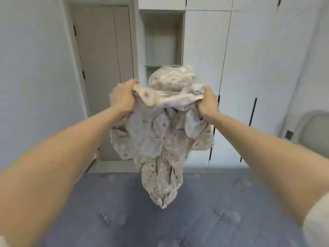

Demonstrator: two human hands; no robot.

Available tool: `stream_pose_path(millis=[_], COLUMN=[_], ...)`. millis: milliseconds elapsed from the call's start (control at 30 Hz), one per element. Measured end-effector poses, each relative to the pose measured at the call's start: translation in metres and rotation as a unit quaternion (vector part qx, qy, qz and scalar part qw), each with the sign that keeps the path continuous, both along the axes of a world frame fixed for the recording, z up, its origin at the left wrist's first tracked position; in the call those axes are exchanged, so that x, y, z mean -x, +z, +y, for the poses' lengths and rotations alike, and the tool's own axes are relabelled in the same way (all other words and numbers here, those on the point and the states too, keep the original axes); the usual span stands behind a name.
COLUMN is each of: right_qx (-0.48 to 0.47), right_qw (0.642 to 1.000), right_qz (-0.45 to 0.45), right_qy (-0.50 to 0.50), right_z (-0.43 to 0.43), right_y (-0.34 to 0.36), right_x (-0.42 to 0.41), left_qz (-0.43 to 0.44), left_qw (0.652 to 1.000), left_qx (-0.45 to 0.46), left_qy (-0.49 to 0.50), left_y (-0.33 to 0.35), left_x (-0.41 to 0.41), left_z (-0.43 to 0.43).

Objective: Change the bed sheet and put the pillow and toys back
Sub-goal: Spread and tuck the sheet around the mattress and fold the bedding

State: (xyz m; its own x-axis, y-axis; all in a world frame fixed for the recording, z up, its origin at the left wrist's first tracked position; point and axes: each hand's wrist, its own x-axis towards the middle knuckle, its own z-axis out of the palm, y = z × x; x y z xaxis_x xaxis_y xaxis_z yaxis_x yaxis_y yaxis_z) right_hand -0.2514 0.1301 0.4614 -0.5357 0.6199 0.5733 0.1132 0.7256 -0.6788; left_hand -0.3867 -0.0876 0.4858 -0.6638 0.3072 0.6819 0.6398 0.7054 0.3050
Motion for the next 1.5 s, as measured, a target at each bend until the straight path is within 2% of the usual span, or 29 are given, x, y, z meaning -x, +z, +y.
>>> stream_pose_path(millis=[133, 233, 433, 567, 667, 767, 933, 1067, 1233, 1333, 1400, 1500], right_qx=[-0.012, -0.045, -0.049, -0.067, -0.084, -0.106, -0.129, -0.113, -0.082, -0.053, -0.038, -0.058], right_qw=[0.997, 0.987, 0.974, 0.956, 0.948, 0.938, 0.915, 0.898, 0.855, 0.823, 0.822, 0.796], right_qz=[-0.072, -0.151, -0.220, -0.285, -0.308, -0.329, -0.380, -0.420, -0.504, -0.555, -0.560, -0.591], right_qy=[-0.033, -0.021, 0.000, -0.008, 0.009, 0.026, 0.047, 0.072, 0.090, 0.108, 0.094, 0.114], right_z=[-0.006, -0.015, -0.059, -0.090, -0.118, -0.149, -0.196, -0.236, -0.294, -0.336, -0.349, -0.387], right_y=[-0.023, -0.049, -0.092, -0.106, -0.116, -0.123, -0.141, -0.161, -0.214, -0.254, -0.274, -0.295], right_x=[-0.025, -0.051, -0.114, -0.162, -0.196, -0.229, -0.284, -0.332, -0.413, -0.479, -0.505, -0.562], left_qz=[-0.016, -0.016, 0.007, -0.035, -0.009, -0.002, -0.006, -0.024, -0.071, -0.092, -0.098, -0.130], left_qw=[0.998, 0.994, 0.982, 0.935, 0.892, 0.899, 0.918, 0.915, 0.892, 0.861, 0.853, 0.838], left_qx=[0.055, 0.103, 0.184, 0.346, 0.451, 0.437, 0.397, 0.404, 0.447, 0.500, 0.512, 0.529], left_qy=[-0.007, -0.015, -0.041, -0.073, -0.037, -0.006, -0.008, -0.013, -0.014, -0.005, -0.001, -0.007], left_y=[-0.025, -0.044, -0.060, -0.067, -0.091, -0.119, -0.156, -0.183, -0.240, -0.277, -0.297, -0.318], left_x=[-0.018, -0.036, -0.091, -0.138, -0.168, -0.201, -0.263, -0.313, -0.396, -0.465, -0.488, -0.546], left_z=[-0.026, -0.049, -0.108, -0.163, -0.195, -0.229, -0.285, -0.324, -0.377, -0.416, -0.428, -0.465])
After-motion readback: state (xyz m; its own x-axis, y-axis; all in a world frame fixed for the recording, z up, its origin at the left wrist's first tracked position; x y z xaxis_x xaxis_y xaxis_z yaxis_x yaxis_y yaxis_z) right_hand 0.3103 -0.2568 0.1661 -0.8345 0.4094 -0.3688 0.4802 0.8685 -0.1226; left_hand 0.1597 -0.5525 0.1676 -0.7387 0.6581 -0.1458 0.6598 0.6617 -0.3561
